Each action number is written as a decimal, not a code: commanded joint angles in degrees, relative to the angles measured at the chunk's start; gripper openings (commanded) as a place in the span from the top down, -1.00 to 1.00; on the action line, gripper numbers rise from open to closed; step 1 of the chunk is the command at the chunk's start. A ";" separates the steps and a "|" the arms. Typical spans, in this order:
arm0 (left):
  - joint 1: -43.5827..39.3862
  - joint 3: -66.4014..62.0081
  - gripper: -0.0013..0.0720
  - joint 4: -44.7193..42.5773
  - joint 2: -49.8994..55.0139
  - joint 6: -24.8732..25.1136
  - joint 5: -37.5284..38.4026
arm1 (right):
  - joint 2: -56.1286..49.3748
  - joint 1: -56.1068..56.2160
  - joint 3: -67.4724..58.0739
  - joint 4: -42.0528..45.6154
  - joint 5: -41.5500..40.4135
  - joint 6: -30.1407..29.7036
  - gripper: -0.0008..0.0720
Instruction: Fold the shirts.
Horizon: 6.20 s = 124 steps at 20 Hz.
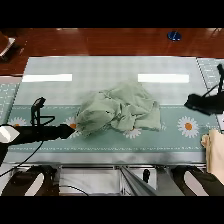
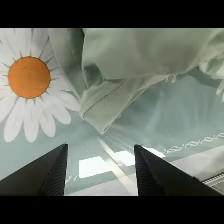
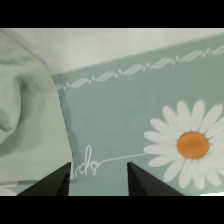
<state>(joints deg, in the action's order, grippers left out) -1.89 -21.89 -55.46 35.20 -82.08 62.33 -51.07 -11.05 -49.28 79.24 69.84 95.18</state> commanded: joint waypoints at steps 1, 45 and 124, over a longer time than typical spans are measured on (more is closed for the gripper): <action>-0.02 1.70 -0.41 4.33 7.80 3.19 -3.76 | 4.02 -7.28 15.52 -17.03 -3.69 -8.59 -0.14; 31.80 -58.14 0.92 34.10 4.74 20.65 -4.11 | 3.52 4.79 -59.65 -6.69 1.60 -10.64 0.92; -9.46 -0.90 0.73 33.68 35.04 6.86 -25.97 | -4.31 -19.82 16.65 -23.45 -13.27 -13.38 -0.13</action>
<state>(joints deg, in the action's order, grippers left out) -10.48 -20.95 -22.94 68.05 -75.96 34.59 -55.42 -30.83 -32.64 56.95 58.59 81.82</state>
